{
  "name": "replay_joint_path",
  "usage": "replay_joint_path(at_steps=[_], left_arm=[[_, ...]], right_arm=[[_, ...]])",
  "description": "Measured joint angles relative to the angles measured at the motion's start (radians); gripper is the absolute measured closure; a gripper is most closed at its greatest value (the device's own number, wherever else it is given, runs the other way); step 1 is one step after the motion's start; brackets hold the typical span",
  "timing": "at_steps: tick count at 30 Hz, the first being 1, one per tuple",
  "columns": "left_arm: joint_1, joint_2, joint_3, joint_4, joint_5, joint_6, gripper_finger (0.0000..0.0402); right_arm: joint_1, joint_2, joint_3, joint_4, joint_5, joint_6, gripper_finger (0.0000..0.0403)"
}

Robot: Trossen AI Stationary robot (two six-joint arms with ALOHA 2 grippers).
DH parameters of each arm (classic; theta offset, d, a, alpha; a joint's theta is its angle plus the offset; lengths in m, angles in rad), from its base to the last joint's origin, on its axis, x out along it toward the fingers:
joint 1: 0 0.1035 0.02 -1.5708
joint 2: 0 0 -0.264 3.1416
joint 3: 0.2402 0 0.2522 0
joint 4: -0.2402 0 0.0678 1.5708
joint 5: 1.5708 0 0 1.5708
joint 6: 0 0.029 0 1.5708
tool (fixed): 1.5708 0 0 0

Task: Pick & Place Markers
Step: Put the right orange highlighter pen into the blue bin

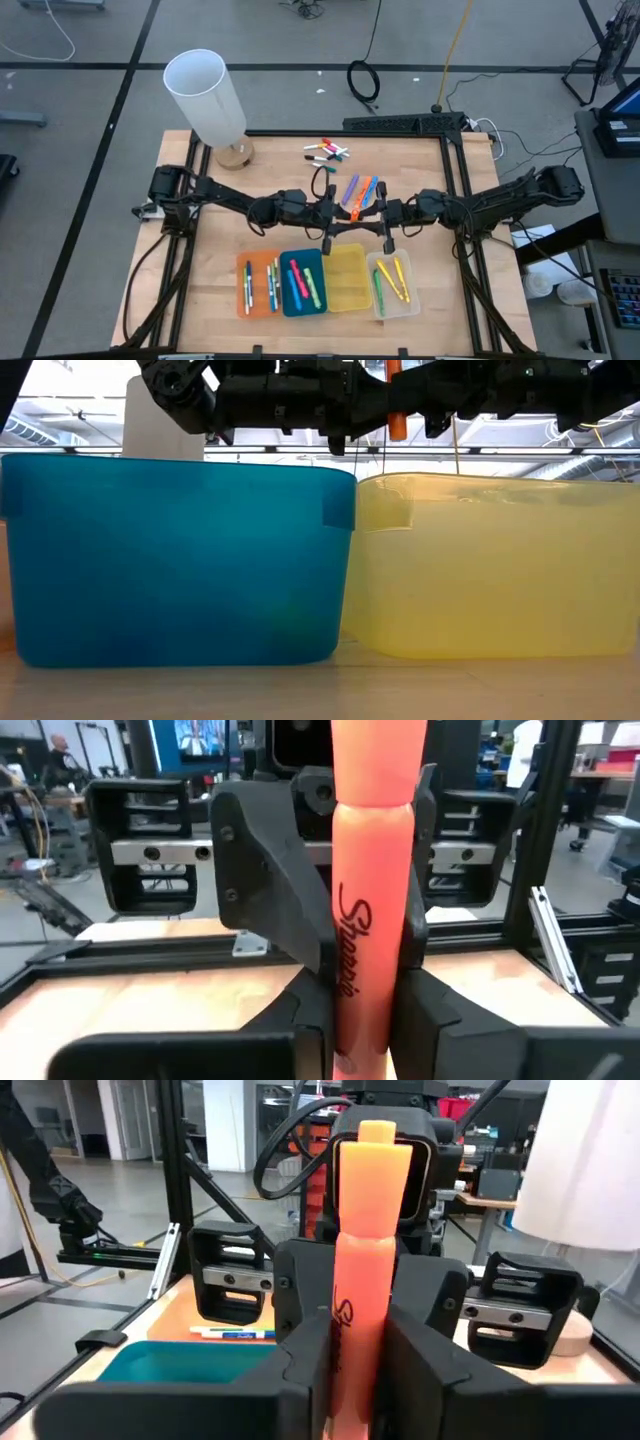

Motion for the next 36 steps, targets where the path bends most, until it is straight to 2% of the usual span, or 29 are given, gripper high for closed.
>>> replay_joint_path(at_steps=[7, 11, 14, 17, 22, 27, 31, 36], left_arm=[[0.000, -0.062, 0.000, -0.118, 0.000, -0.005, 0.0342], [-0.039, -0.132, -0.006, -0.306, 0.073, -0.196, 0.0342], [-0.155, -0.135, -0.062, -0.341, 0.096, -0.311, 0.0342], [-0.289, -0.131, -0.124, -0.340, 0.023, -0.411, 0.0342], [-0.474, -0.133, -0.190, -0.341, -0.239, -0.583, 0.0342], [-0.532, -0.133, -0.242, -0.424, -0.457, -0.754, 0.0341], [-0.520, -0.133, -0.256, -0.447, -0.443, -0.881, 0.0306], [-0.483, -0.133, -0.255, -0.437, -0.426, -0.889, 0.0251]], right_arm=[[0.000, -0.096, 0.000, -0.109, -0.003, -0.008, 0.0270], [0.000, -0.175, 0.000, -0.220, -0.004, 0.042, 0.0257], [0.000, -0.215, 0.000, -0.287, -0.004, 0.073, 0.0256], [0.000, -0.229, 0.000, -0.292, -0.005, 0.079, 0.0260], [0.008, -0.229, -0.015, -0.273, -0.005, 0.093, 0.0267], [0.007, -0.229, -0.015, -0.256, -0.004, 0.104, 0.0268], [0.006, -0.229, -0.015, -0.257, -0.005, 0.101, 0.0269], [0.006, -0.229, -0.015, -0.261, -0.005, 0.097, 0.0269]])
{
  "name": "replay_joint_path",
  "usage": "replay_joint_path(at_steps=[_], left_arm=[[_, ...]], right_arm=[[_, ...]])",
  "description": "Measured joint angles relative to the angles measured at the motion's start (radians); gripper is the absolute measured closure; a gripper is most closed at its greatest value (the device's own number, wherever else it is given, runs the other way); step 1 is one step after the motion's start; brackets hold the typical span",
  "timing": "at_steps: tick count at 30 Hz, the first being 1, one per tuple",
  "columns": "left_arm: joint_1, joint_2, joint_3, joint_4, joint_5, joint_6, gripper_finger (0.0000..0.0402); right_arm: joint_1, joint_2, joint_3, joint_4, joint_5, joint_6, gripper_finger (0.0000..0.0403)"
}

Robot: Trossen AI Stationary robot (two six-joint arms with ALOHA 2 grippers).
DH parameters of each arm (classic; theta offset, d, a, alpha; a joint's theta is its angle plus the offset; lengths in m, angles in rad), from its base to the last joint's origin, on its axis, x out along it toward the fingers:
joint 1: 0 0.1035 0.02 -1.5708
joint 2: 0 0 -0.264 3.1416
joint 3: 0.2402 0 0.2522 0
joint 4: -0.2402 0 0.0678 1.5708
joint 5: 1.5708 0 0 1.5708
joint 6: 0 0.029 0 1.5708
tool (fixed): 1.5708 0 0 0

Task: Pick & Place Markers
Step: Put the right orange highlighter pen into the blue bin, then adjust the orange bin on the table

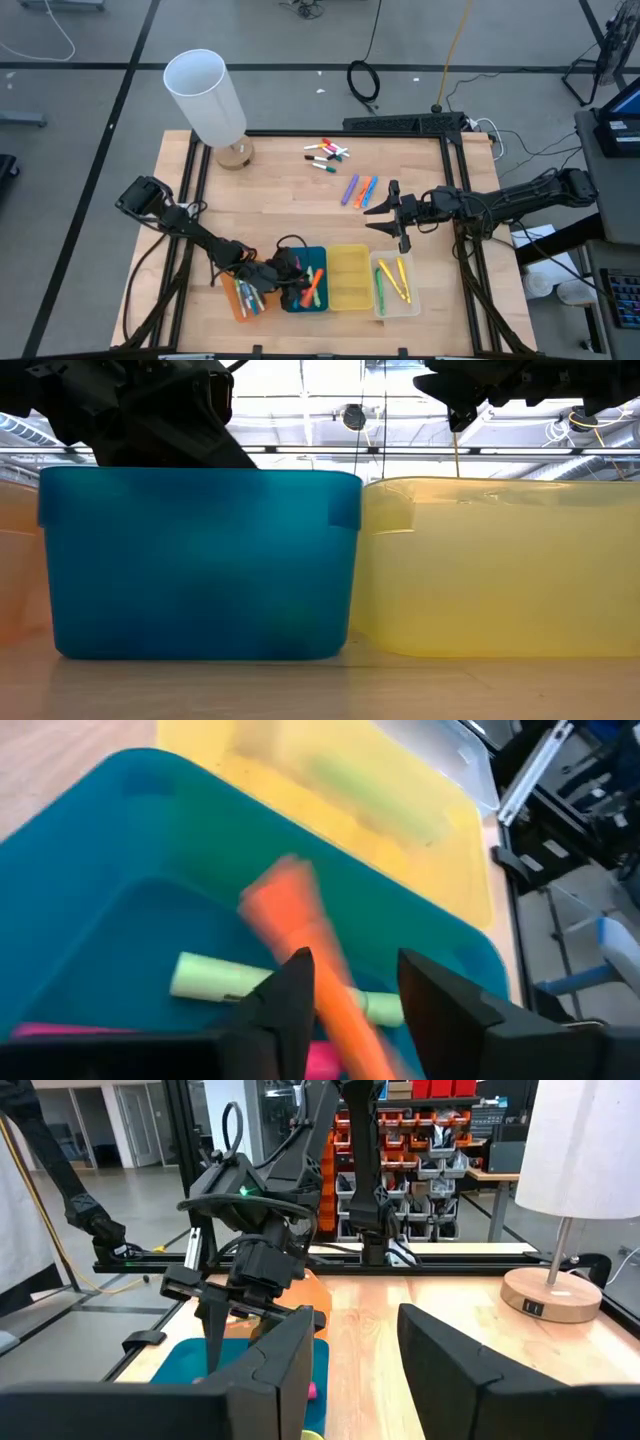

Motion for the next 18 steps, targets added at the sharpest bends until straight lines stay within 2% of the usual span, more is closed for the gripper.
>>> replay_joint_path(at_steps=[3, 6, 10, 14, 18], left_arm=[[0.014, 0.000, 0.000, 0.012, 0.039, 0.019, 0.0230], [0.034, -0.008, -0.001, 0.033, 0.089, 0.108, 0.0218], [0.046, -0.093, 0.009, 0.026, 0.166, 0.213, 0.0220], [0.026, -0.255, 0.008, -0.282, 0.114, 0.143, 0.0245], [-0.065, -0.389, 0.008, -0.695, 0.116, -0.123, 0.0283]], right_arm=[[0.000, 0.000, 0.000, -0.007, 0.000, 0.005, 0.0269], [0.000, 0.000, 0.000, -0.010, 0.000, 0.005, 0.0269], [0.000, 0.000, 0.000, -0.013, 0.000, 0.004, 0.0269], [0.000, 0.000, 0.000, -0.019, 0.000, 0.004, 0.0269], [0.000, 0.000, 0.000, -0.032, 0.000, 0.005, 0.0272]])
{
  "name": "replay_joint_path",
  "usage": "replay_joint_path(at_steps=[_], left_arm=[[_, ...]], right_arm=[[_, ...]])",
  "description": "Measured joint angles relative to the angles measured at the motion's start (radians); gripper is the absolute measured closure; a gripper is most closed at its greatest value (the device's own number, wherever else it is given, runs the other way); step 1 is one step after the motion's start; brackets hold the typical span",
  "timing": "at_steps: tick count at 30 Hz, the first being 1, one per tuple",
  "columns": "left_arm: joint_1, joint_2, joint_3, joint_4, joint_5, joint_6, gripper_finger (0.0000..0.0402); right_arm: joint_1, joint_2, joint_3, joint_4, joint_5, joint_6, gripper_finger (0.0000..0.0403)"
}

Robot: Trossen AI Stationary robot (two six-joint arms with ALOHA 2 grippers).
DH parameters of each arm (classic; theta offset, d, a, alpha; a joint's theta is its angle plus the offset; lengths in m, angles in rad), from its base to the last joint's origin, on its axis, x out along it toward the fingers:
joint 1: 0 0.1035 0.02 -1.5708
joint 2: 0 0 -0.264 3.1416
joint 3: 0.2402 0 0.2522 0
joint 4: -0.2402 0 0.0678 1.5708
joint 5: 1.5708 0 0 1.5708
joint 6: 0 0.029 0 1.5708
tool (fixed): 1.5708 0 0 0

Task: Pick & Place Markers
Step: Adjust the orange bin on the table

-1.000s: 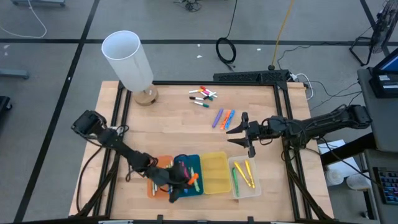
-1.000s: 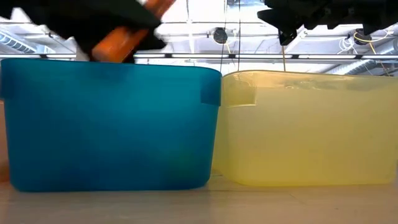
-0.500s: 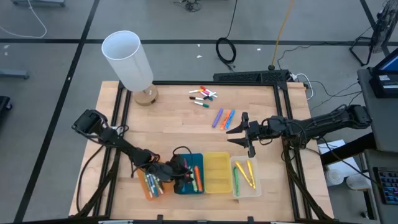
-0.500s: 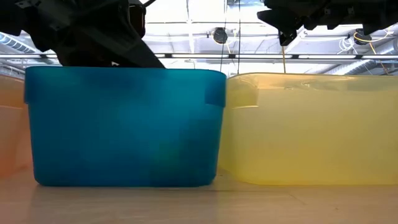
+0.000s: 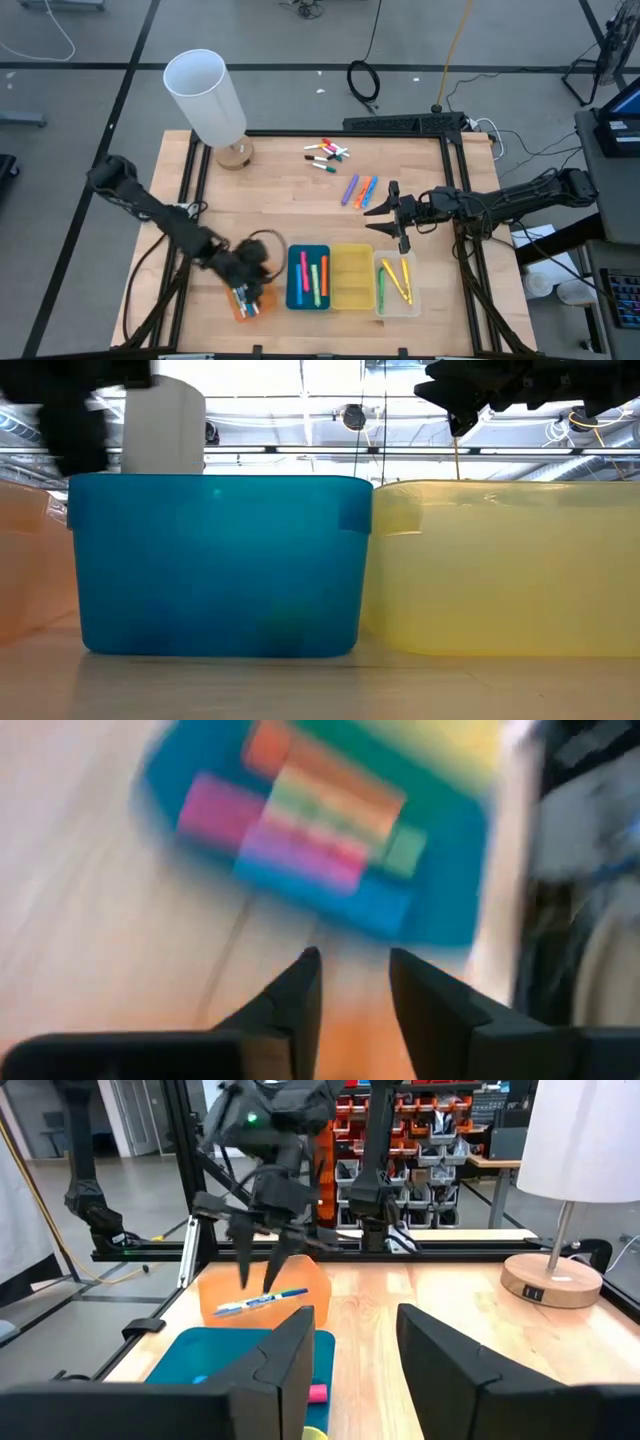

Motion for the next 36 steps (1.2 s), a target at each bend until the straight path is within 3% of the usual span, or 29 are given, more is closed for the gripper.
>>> replay_joint_path(at_steps=[3, 6, 10, 13, 17, 20, 28, 36], left_arm=[[-0.111, -0.062, -0.002, -0.249, 0.012, -0.230, 0.0314], [-0.235, -0.107, -0.002, -0.391, 0.012, -0.445, 0.0350], [-0.386, -0.136, -0.001, -0.463, 0.007, -0.640, 0.0395], [-0.473, -0.116, -0.001, -0.507, 0.033, -0.759, 0.0391], [-0.506, -0.059, -0.016, -0.554, 0.098, -0.918, 0.0397], [-0.489, -0.030, -0.054, -0.550, 0.122, -0.943, 0.0396], [-0.406, -0.022, -0.130, -0.507, 0.063, -0.861, 0.0382], [-0.316, -0.022, -0.130, -0.495, -0.152, -0.697, 0.0393]], right_arm=[[0.000, 0.000, 0.000, 0.001, 0.000, 0.000, 0.0272], [0.000, 0.000, 0.000, 0.001, 0.000, 0.000, 0.0273], [0.000, 0.000, 0.000, 0.003, 0.000, 0.000, 0.0273], [0.000, 0.000, 0.000, 0.003, 0.000, 0.000, 0.0273], [0.000, 0.000, 0.000, 0.001, 0.000, 0.000, 0.0273], [0.000, 0.000, 0.000, -0.005, 0.000, 0.000, 0.0273], [0.000, 0.000, 0.000, -0.003, 0.000, 0.000, 0.0273], [0.000, 0.000, 0.000, -0.004, 0.000, 0.000, 0.0273]])
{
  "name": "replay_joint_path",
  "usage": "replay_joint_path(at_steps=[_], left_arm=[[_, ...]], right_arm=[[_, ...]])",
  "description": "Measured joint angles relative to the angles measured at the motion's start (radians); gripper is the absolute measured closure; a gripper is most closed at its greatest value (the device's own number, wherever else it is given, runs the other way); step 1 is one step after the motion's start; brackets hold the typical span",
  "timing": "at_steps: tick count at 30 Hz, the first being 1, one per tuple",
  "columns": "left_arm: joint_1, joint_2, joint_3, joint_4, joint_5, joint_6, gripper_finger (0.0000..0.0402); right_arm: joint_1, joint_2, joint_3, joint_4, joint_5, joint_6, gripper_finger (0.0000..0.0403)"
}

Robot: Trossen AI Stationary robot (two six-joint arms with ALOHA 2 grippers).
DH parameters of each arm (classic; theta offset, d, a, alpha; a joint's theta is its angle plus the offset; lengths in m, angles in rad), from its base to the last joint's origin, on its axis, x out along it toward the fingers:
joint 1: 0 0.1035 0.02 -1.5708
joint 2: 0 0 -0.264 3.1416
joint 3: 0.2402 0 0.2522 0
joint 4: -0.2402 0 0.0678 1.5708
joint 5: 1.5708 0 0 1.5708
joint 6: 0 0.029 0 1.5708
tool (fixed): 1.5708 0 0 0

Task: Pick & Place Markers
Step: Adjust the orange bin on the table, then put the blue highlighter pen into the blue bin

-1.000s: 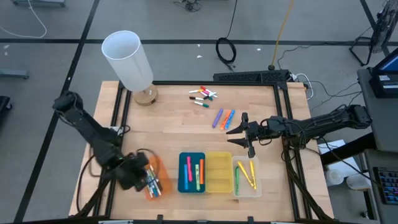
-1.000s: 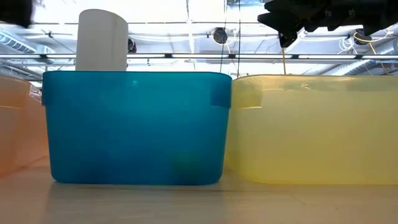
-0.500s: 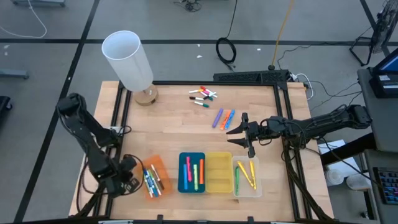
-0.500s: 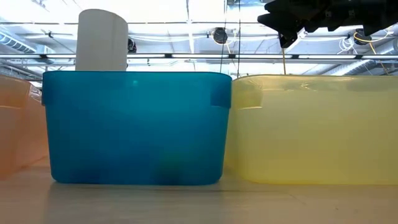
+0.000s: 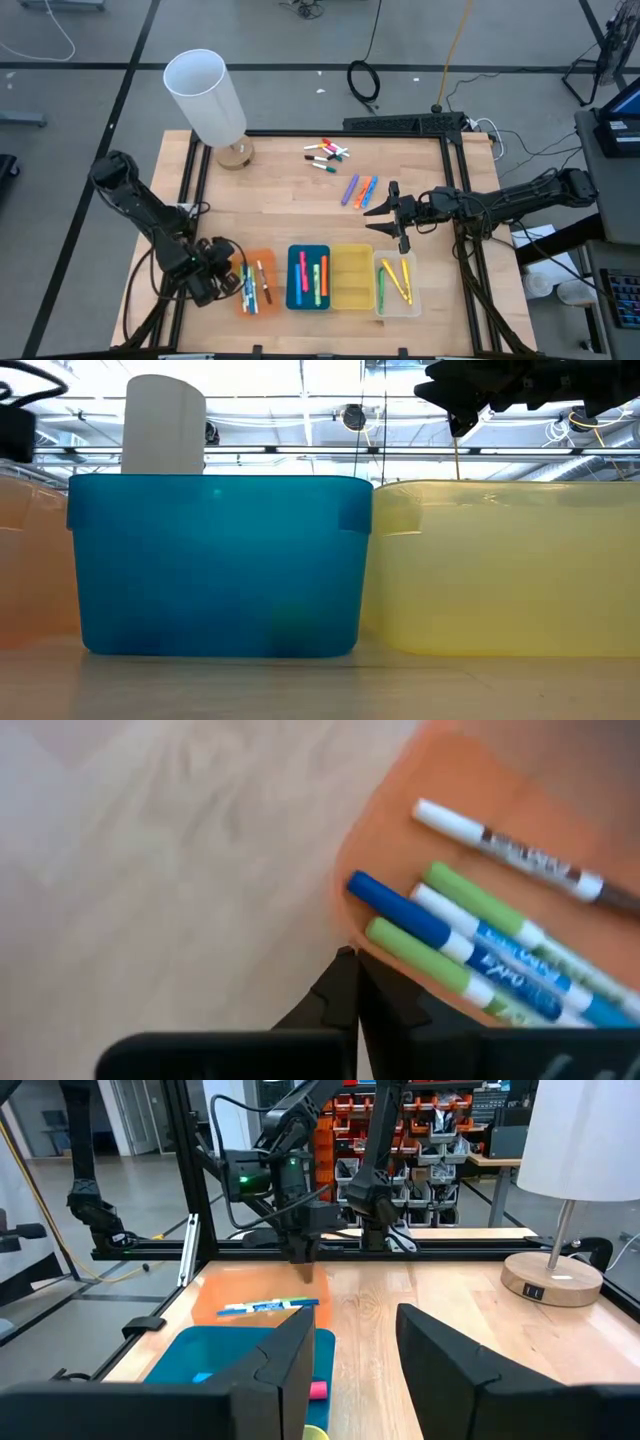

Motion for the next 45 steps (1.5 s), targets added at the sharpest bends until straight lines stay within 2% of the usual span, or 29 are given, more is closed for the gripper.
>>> replay_joint_path(at_steps=[7, 10, 14, 16, 19, 23, 26, 28, 30, 31, 35, 37, 38, 40, 43, 45], left_arm=[[0.093, -0.004, 0.000, 0.010, -0.058, 0.127, 0.0364], [0.119, -0.040, 0.003, -0.016, -0.148, 0.174, 0.0361], [0.130, -0.152, 0.030, -0.100, -0.348, 0.227, 0.0373], [0.130, -0.223, 0.039, -0.099, -0.480, 0.305, 0.0383], [0.131, -0.324, 0.047, -0.031, -0.696, 0.451, 0.0396], [0.153, -0.426, 0.048, 0.170, -0.992, 0.732, 0.0393], [0.197, -0.469, 0.048, 0.370, -1.113, 0.935, 0.0373], [0.239, -0.479, 0.048, 0.502, -1.089, 1.101, 0.0357], [0.285, -0.475, 0.048, 0.641, -0.949, 1.285, 0.0342], [0.312, -0.466, 0.047, 0.717, -0.831, 1.387, 0.0337], [0.398, -0.399, 0.038, 0.968, -0.241, 1.808, 0.0332], [0.420, -0.372, 0.038, 1.056, -0.075, 1.917, 0.0337], [0.432, -0.361, 0.038, 1.097, -0.037, 1.949, 0.0339], [0.463, -0.338, 0.038, 1.146, -0.027, 1.978, 0.0345], [0.519, -0.297, 0.038, 1.169, -0.026, 1.960, 0.0354], [0.556, -0.264, 0.038, 1.190, 0.018, 1.941, 0.0360]], right_arm=[[0.000, 0.000, 0.000, 0.000, 0.004, 0.000, 0.0273], [0.000, 0.000, 0.000, -0.018, 0.113, 0.003, 0.0273], [-0.009, 0.000, 0.000, -0.145, 0.453, 0.060, 0.0273], [-0.033, 0.000, 0.000, -0.256, 0.528, 0.103, 0.0273], [-0.091, 0.027, 0.000, -0.389, 0.538, 0.228, 0.0273], [-0.173, 0.132, 0.012, -0.475, 0.494, 0.292, 0.0273], [-0.223, 0.238, 0.067, -0.535, 0.442, 0.294, 0.0273], [-0.248, 0.311, 0.118, -0.568, 0.406, 0.272, 0.0273], [-0.264, 0.369, 0.151, -0.589, 0.378, 0.220, 0.0273], [-0.270, 0.396, 0.161, -0.587, 0.360, 0.197, 0.0273], [-0.289, 0.462, 0.180, -0.544, 0.336, 0.156, 0.0273], [-0.302, 0.484, 0.182, -0.522, 0.336, 0.156, 0.0273], [-0.308, 0.492, 0.181, -0.517, 0.335, 0.158, 0.0273], [-0.319, 0.506, 0.181, -0.504, 0.314, 0.158, 0.0273], [-0.335, 0.526, 0.181, -0.515, 0.264, 0.153, 0.0272], [-0.342, 0.538, 0.181, -0.526, 0.256, 0.135, 0.0272]])
